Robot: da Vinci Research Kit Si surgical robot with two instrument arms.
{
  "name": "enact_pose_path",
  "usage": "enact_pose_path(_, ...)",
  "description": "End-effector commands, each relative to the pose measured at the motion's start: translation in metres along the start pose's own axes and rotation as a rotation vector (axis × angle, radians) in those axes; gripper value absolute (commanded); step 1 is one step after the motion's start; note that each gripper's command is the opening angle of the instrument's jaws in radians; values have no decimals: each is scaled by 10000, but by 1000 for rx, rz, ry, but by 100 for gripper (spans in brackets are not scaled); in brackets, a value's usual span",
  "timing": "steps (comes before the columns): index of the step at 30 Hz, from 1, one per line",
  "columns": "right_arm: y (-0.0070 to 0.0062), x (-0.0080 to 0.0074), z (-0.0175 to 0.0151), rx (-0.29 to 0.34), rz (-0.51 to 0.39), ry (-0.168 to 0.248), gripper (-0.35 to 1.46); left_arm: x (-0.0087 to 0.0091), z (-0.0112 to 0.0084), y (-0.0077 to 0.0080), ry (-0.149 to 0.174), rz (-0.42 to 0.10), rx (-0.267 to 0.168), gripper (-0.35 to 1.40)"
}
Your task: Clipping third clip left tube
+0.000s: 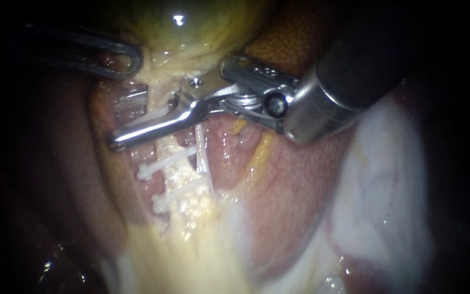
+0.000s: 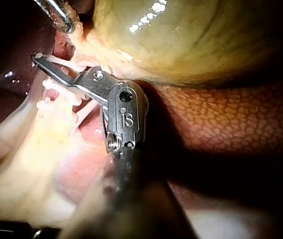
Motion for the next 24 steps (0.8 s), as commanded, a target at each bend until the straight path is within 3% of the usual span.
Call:
enact_pose_path(1, -5, 1, -1, -5, -9, -24, 50, 0, -1, 0, 0, 0, 0, -35)
enact_pose_path(2, -9, 2, -2, -12, -32, -48, 50, 0, -1, 0, 0, 0, 1, -35)
enact_pose_path(5, -14, 3, -5, -30, -53, -68, 50, 0, -1, 0, 0, 0, 1, -35)
enact_pose_path(11, -15, 3, -10, -65, -89, -82, 50, 0, -1, 0, 0, 0, 1, -35)
enact_pose_path(15, -17, 3, -21, -89, -91, -129, 50, 0, -2, 0, 0, 0, 1, -35)
enact_pose_path(24, -16, 17, -37, -77, -76, -133, 50, 0, -2, 0, 0, 0, 1, -35)
